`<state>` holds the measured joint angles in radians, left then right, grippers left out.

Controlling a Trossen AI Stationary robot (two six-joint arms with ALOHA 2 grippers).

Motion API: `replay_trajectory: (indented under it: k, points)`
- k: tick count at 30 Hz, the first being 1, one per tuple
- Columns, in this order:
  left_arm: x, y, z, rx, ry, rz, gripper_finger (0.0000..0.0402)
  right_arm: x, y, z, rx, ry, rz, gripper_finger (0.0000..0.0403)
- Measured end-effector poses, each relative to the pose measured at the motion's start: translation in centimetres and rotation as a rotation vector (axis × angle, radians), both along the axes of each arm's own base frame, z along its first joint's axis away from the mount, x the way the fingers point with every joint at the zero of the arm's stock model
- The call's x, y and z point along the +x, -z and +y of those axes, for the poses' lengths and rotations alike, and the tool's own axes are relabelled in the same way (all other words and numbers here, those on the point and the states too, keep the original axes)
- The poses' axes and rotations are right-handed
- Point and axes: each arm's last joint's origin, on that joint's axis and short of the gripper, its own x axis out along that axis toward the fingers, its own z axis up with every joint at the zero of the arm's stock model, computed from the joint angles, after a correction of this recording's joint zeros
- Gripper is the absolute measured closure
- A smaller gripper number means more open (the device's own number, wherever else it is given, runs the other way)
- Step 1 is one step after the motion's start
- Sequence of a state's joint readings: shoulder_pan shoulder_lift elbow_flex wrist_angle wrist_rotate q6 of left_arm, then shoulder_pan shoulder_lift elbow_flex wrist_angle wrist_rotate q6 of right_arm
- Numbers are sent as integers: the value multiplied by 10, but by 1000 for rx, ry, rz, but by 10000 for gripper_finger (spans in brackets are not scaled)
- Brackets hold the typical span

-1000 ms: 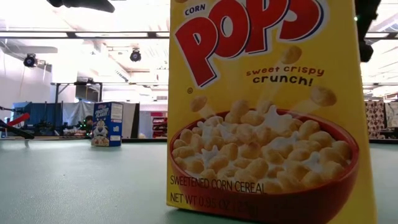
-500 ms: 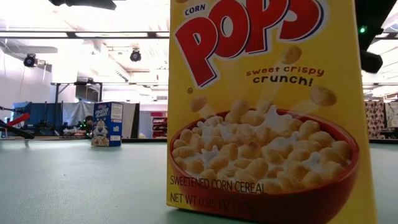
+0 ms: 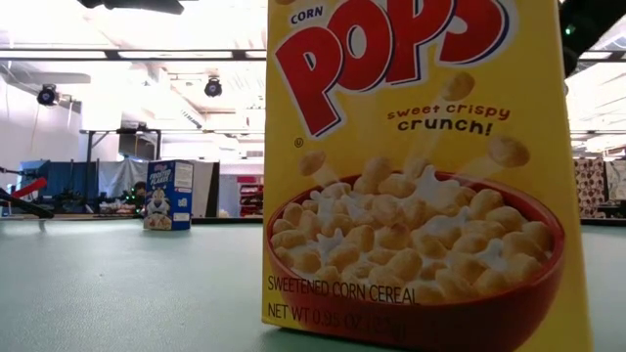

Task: Stack cereal on shelf
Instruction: Put the right yellow cereal box onto the shelf

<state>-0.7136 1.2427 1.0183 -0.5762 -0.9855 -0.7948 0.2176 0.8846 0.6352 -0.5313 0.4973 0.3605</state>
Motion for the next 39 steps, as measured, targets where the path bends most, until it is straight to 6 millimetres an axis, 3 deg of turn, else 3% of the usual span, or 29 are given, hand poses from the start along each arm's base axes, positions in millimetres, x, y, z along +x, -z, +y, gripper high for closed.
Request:
replay_trajectory:
  k: [9,20,33,39]
  points:
    - [0,0,0,0,0,-1,3,-4,28,-1,3,6,6,234]
    - [1,-1,0,-8,0,-9,3,-7,33,-3,48,101,-3,228]
    - [-1,-3,1,32,-26,-31,3,-2,18,-1,103,144,-61,94]
    - [-20,-20,14,51,-94,-92,3,1,4,-1,168,207,-103,68]
